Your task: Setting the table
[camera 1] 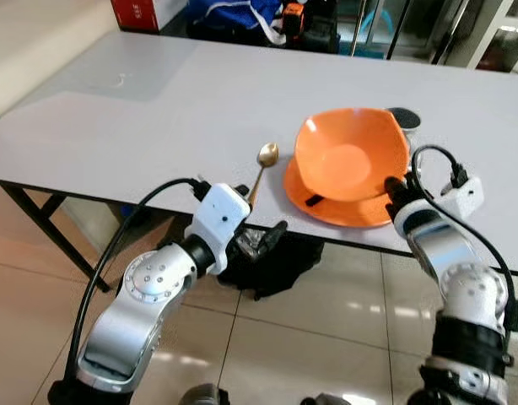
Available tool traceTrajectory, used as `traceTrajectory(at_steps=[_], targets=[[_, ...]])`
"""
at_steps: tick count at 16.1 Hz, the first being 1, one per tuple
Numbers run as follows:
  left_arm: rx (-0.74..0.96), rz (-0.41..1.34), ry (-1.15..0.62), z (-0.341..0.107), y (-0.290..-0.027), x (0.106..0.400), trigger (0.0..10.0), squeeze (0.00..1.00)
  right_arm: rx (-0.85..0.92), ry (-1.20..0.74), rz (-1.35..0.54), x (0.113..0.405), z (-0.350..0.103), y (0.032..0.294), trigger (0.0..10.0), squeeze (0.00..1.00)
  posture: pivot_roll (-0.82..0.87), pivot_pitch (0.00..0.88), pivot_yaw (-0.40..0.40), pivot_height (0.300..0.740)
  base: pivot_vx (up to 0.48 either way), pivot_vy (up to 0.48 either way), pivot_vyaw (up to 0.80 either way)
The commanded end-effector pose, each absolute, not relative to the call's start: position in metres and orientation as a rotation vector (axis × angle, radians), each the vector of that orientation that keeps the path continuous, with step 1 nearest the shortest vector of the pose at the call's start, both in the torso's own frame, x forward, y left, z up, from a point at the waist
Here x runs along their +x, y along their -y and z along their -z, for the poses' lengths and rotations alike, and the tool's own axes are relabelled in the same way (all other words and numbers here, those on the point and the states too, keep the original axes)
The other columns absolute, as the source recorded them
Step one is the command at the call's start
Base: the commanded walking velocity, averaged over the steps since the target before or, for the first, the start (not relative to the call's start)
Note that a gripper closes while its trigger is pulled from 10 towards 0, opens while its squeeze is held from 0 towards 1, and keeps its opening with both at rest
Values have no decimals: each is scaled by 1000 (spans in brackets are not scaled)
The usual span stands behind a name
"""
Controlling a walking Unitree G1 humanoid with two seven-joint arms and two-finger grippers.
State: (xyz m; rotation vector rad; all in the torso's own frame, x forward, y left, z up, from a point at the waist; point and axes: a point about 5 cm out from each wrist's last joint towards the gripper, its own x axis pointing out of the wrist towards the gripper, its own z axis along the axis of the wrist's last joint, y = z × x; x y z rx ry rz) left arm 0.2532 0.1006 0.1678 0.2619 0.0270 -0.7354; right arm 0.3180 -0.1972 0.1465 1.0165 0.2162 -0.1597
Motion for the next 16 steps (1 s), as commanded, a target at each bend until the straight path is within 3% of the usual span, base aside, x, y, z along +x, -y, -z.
traceTrajectory(at_steps=[1, 3, 4, 5, 6, 12, 13, 16], targets=[[260, 766, -44, -167, -98, 249, 10000, 0, 1020, -201, 200, 320, -150, 203, 10000, 0, 83, 80, -15, 740, 0, 0, 0], [263, 770, -58, -166, -99, 248, 10000, 0, 1019, -225, 215, 319, -148, 203, 10000, 0, 82, 80, -14, 740, 0, 0, 0], [266, 772, -62, -166, -99, 248, 10000, 0, 1002, -258, 232, 318, -145, 203, 10000, 353, 80, 81, -13, 740, 0, 0, 0], [267, 773, -63, -166, -99, 248, 10000, 0, 1010, -279, 240, 316, -144, 202, 10000, 902, 80, 82, -12, 740, 0, 0, 0], [268, 774, -64, -166, -99, 248, 10000, 0, 1024, -291, 243, 315, -143, 201, 10000, 1000, 80, 82, -12, 740, 0, 0, 0], [285, 731, -61, -168, -101, 252, 10000, 0, 1072, -297, 247, 314, -147, 204, 10000, 1000, 79, 74, -12, 740, 0, 0, 0], [288, 704, -58, -168, -104, 253, 10000, 0, 1078, -284, 243, 309, -151, 208, 10000, 0, 80, 70, -14, 740, 0, 0, 0], [289, 631, -60, -170, -112, 254, 10000, 0, 1116, -200, 193, 291, -167, 216, 10000, 0, 77, 63, -16, 740, 0, 0, 0]])
